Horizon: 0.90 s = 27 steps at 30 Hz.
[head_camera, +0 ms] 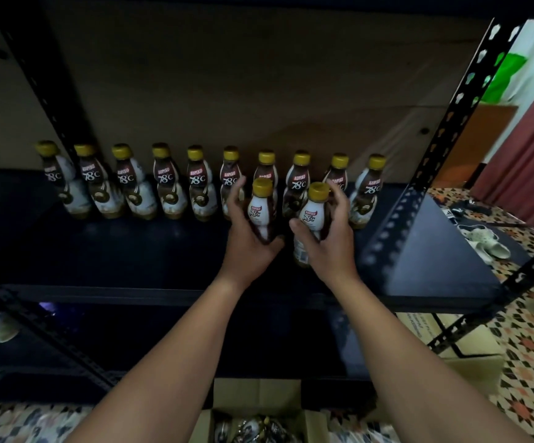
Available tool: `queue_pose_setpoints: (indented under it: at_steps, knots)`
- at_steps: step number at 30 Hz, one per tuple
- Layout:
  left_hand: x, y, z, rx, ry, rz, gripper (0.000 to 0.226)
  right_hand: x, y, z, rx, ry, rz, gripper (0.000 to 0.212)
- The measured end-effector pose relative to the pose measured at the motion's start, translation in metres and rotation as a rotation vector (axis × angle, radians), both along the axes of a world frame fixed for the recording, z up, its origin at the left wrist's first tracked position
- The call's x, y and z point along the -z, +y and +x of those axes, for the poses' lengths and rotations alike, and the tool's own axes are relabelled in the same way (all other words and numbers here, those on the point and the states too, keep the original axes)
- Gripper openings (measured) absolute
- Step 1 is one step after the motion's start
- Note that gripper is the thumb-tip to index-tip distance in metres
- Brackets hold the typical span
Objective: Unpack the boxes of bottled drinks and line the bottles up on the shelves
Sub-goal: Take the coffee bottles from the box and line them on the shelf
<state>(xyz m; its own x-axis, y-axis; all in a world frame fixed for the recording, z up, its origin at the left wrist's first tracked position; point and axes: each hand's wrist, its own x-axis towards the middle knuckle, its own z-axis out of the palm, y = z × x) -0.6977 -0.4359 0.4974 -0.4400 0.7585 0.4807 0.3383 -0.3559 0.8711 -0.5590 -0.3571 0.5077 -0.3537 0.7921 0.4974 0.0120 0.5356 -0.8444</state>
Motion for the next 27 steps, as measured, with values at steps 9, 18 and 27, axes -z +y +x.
queue_pose_setpoints:
  at_steps: [9, 18, 27]
  knots:
    - [0.02, -0.018, -0.033, 0.08, -0.091, -0.233, 0.072, 0.033, 0.007, 0.017, -0.044, -0.091, -0.156, 0.074]
    - [0.022, -0.016, -0.04, 0.149, -0.152, -0.288, 0.08, 0.035, 0.007, 0.018, -0.065, -0.138, -0.12, 0.073]
    - [0.024, -0.014, -0.031, 0.009, -0.11, -0.27, 0.077, 0.039, 0.007, 0.013, 0.049, -0.16, -0.055, 0.076]
